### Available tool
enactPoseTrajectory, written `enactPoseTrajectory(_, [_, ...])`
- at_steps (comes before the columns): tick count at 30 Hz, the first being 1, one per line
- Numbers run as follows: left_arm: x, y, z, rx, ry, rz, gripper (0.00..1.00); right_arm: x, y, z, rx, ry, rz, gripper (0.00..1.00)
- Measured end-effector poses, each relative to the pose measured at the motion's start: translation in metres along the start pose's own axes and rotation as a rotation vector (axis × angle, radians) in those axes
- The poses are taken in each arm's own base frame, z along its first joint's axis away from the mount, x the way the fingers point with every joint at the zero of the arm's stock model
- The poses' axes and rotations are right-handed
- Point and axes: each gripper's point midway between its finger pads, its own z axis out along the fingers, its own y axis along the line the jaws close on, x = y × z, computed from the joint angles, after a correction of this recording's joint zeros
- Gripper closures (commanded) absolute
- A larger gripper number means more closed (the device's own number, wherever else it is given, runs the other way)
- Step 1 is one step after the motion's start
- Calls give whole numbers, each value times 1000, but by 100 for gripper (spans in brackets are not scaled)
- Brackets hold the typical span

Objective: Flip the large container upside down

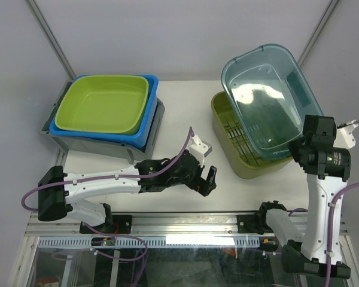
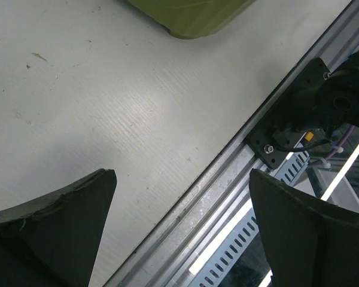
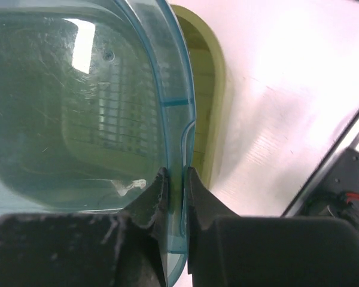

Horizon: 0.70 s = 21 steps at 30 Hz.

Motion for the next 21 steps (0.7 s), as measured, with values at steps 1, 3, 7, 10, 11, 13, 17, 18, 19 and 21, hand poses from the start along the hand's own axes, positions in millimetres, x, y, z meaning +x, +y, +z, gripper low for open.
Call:
enactPoseTrajectory(1, [0,0,0,-1,-1,-1,1,-5,4,-4,-28,-17,-12,100])
enactPoseTrajectory(3, [-2,1,0,-7,-8,-7,1,-14,13,-10,-86,-52,-41,100])
enactPoseTrajectory(7, [-23,-1,-1,-8,-45,-66,1,-31,31,-22,-175,-109,-85,100])
enactPoseTrajectory(10, [-59,1,8,8,-101,-140,1,-47,46,-40,-242,-149,-101,100])
enactPoseTrajectory(11, [-71,7,13,4,-122,-167,1,-53,52,-46,-270,-161,-97,100])
enactPoseTrajectory(13, [-88,20,28,0,-143,-207,1,-62,65,-60,-332,-185,-82,100])
enactPoseTrajectory(17, [-97,35,68,-4,-112,-242,1,-81,86,-89,-448,-232,-44,100])
enactPoseTrajectory(18, [-96,33,77,8,-98,-245,1,-85,90,-95,-471,-242,-37,100])
enactPoseTrajectory(19, [-94,27,87,31,-79,-248,1,-88,92,-99,-486,-248,-32,100])
enactPoseTrajectory(21, [-97,16,105,68,-61,-250,1,-91,95,-105,-507,-258,-25,100])
